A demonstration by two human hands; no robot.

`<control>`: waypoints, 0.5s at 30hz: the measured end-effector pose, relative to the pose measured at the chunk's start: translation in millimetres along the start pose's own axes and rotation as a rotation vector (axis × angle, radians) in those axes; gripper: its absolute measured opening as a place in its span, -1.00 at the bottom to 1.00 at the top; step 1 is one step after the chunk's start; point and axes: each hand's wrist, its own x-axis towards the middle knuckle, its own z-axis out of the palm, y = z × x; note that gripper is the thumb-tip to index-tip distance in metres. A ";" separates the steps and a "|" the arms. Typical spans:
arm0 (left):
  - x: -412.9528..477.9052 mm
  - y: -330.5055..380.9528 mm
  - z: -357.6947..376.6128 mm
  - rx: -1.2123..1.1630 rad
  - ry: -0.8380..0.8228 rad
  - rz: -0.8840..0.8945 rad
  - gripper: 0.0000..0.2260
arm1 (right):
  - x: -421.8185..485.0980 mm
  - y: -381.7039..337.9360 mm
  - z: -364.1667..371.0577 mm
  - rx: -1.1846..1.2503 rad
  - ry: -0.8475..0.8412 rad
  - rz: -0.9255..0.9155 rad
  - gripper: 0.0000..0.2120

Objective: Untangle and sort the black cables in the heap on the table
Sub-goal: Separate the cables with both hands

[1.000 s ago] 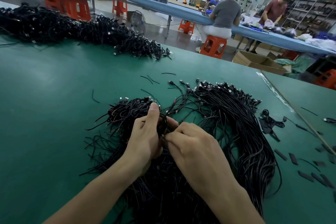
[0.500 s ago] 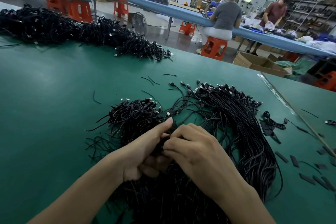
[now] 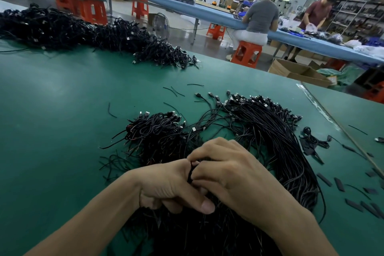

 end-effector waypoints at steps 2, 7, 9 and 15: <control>-0.6 0.8 0.4 -0.002 -0.007 -0.028 -0.77 | 0.7 -1.7 0.7 -0.013 -0.029 -0.033 -0.92; -0.5 2.2 1.6 0.018 -0.012 -0.040 -0.70 | -0.2 -3.3 -0.7 -0.033 -0.068 -0.047 -0.95; -1.0 2.8 2.0 0.039 -0.031 -0.036 -0.76 | -0.9 -2.8 -1.9 -0.009 -0.083 -0.041 -0.95; -1.1 1.6 4.8 0.042 -0.047 -0.045 -0.74 | -2.1 0.3 -0.6 0.117 -0.139 0.023 -0.91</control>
